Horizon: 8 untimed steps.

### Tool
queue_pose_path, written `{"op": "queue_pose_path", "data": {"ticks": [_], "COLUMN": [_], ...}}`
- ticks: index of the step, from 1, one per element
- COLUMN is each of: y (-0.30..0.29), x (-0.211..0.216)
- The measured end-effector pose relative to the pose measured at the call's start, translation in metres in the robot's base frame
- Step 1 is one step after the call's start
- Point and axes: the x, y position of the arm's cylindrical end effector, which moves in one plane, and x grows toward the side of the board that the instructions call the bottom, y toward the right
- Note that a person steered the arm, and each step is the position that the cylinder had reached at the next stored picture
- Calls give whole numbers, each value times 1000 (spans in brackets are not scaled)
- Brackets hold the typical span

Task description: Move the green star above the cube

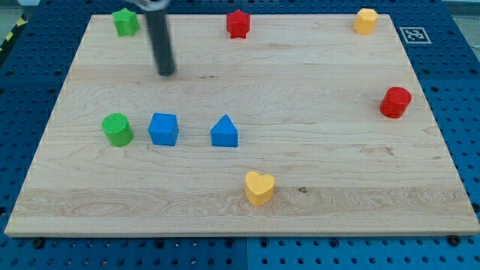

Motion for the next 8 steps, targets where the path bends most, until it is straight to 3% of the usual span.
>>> {"op": "queue_pose_path", "data": {"ticks": [1, 2, 3, 4, 6, 8], "y": [-98, -136, -117, -104, -52, -44], "x": [-41, -65, -129, -141, -126, -83]}}
